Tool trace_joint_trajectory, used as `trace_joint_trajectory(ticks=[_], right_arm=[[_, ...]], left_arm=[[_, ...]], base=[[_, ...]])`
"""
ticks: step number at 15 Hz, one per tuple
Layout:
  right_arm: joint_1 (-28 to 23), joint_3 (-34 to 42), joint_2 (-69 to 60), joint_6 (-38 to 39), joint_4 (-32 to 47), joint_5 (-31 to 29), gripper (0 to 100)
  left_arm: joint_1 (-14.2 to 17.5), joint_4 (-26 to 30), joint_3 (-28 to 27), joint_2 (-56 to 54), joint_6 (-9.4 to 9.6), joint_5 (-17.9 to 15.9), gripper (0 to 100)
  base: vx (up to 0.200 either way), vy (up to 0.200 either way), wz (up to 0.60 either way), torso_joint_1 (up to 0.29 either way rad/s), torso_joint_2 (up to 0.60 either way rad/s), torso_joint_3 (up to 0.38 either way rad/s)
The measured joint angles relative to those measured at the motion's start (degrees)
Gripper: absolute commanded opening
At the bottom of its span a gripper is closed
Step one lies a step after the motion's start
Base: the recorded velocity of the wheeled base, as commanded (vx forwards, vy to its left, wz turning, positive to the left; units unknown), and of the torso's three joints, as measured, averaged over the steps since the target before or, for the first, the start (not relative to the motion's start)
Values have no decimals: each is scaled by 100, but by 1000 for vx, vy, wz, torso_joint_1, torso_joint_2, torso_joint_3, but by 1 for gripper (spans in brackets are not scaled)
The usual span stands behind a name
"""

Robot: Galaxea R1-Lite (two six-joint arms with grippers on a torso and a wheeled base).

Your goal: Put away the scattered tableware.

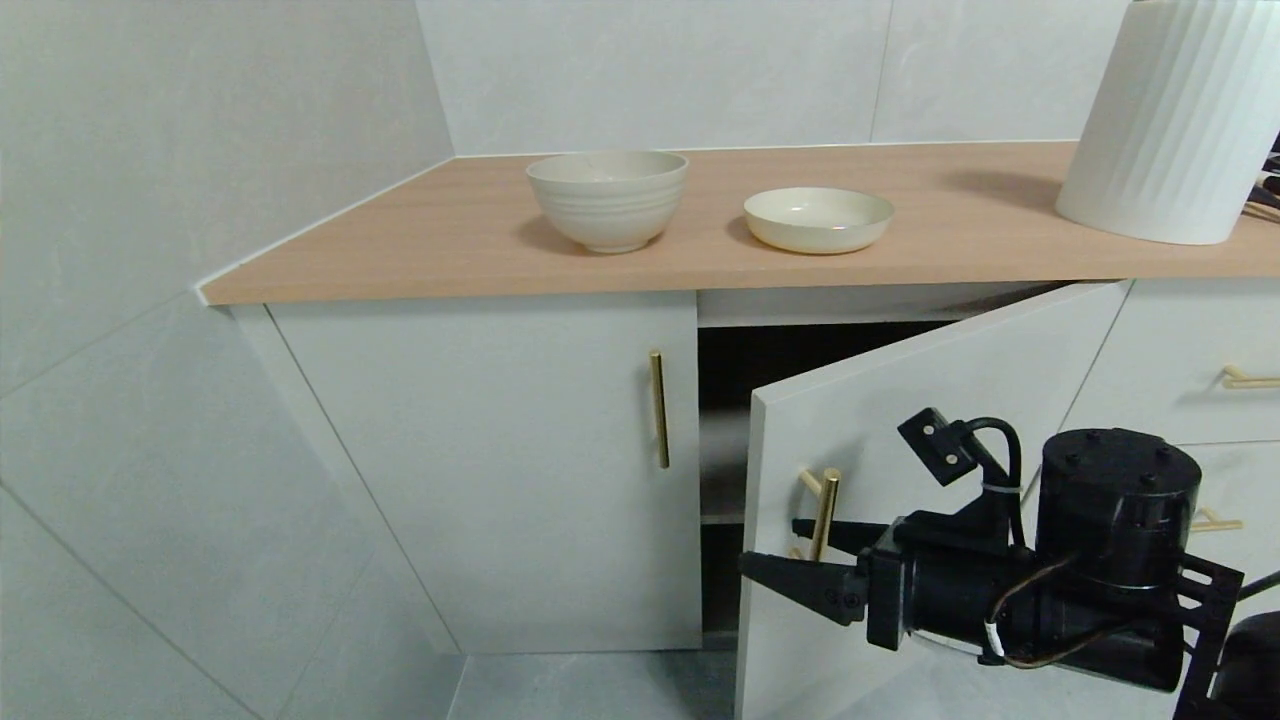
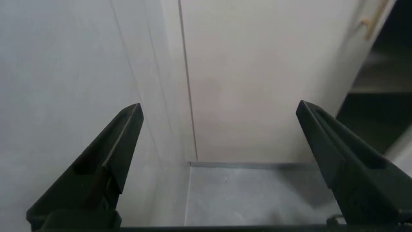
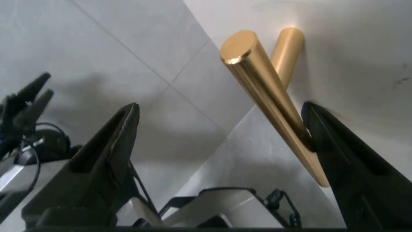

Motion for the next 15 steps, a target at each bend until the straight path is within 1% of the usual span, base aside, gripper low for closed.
trace_joint_trajectory(ticks=[1,2,3,5,7,8,9,11,12,13,15], right_arm=[[41,46,-29,-5,-2,0,100],[41,72,-52,-5,0,0,100],[49,99,-77,-5,2,-1,100],[52,132,-149,9,17,2,100],[62,168,-258,15,55,18,100],[71,179,-306,15,69,24,100],[123,189,-352,11,79,21,100],[134,199,-429,-20,80,16,100],[149,204,-466,-115,44,13,100],[157,230,-485,-169,28,13,100],[162,265,-510,-207,9,13,100]], left_arm=[[0,91,-171,0,10,0,100],[0,234,-507,22,29,-22,100],[0,440,-953,123,49,-121,100],[-11,656,-1690,614,82,-349,100],[-23,746,-2288,1384,213,-518,100],[-28,777,-2492,1808,306,-625,100],[-39,781,-2643,2289,401,-819,100],[-165,590,-2817,3252,471,-1265,100],[-344,297,-2870,3771,366,-1430,100],[-656,-93,-2905,4219,82,-1531,100],[-1496,-1076,-2975,5104,-679,-1635,100]], base=[[0,0,0,0,0,0],[0,0,0,0,0,0],[0,0,0,0,0,0],[0,0,0,0,0,0],[0,0,0,0,0,0],[0,0,0,0,0,0],[0,0,0,0,0,0],[0,0,0,0,0,0],[0,0,0,0,0,0],[0,0,0,0,0,0],[0,0,0,0,0,0]])
